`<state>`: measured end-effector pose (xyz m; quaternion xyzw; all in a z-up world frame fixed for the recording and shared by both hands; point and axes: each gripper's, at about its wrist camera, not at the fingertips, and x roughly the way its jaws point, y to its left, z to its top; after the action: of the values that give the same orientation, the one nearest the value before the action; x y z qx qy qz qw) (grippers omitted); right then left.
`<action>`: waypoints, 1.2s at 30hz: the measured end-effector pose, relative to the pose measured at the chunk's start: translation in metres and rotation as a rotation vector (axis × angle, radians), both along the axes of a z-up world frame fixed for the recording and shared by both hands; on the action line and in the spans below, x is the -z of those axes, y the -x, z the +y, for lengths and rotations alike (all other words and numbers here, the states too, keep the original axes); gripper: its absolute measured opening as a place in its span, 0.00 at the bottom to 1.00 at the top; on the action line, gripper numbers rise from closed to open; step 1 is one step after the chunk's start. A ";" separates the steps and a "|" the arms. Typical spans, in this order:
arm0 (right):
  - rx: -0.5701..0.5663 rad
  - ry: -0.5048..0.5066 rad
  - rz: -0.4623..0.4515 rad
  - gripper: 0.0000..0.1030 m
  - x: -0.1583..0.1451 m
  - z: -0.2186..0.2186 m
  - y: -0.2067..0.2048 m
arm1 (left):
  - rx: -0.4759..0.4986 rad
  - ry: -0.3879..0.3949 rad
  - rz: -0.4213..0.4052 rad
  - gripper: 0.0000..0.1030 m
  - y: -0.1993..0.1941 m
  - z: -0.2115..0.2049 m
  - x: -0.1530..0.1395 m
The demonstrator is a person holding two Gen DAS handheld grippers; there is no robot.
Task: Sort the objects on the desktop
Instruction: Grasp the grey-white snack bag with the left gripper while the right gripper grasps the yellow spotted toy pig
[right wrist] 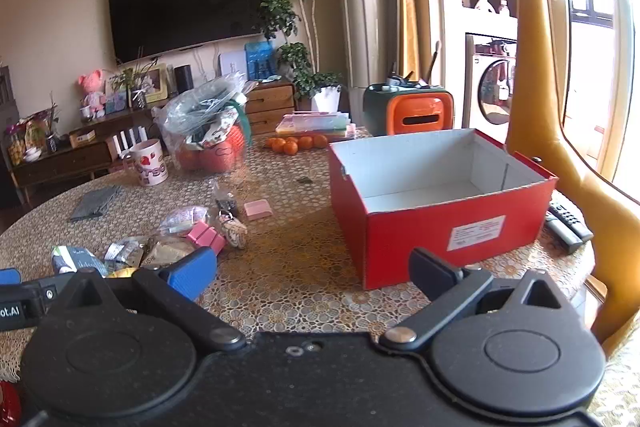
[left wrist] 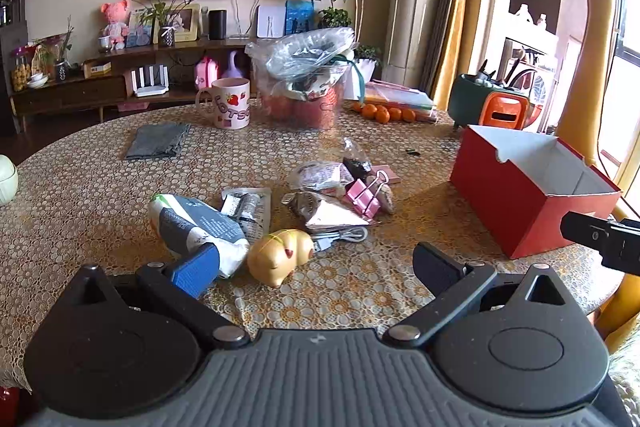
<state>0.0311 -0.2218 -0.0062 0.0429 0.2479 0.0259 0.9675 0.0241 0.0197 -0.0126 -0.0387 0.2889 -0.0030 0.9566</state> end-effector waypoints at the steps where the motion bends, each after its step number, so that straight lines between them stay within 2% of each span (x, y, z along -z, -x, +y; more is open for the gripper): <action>1: -0.010 0.006 0.002 1.00 0.002 0.003 -0.003 | -0.009 -0.001 0.005 1.00 -0.004 0.003 0.002; 12: -0.134 0.048 0.021 0.99 0.022 0.045 -0.034 | -0.090 -0.014 0.063 1.00 -0.050 0.036 0.020; 26: -0.314 0.114 0.077 0.99 0.047 0.097 -0.060 | -0.166 -0.034 0.118 1.00 -0.089 0.074 0.041; 33: -0.384 0.137 0.088 0.99 0.064 0.130 -0.076 | -0.205 -0.007 0.174 1.00 -0.108 0.092 0.059; 36: -0.419 0.153 0.099 0.95 0.075 0.146 -0.083 | -0.206 0.010 0.185 1.00 -0.112 0.095 0.066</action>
<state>0.1138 -0.0755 -0.0811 -0.0821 0.2999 0.2054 0.9280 0.1357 0.1148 -0.0785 -0.0728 0.3704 0.0972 0.9209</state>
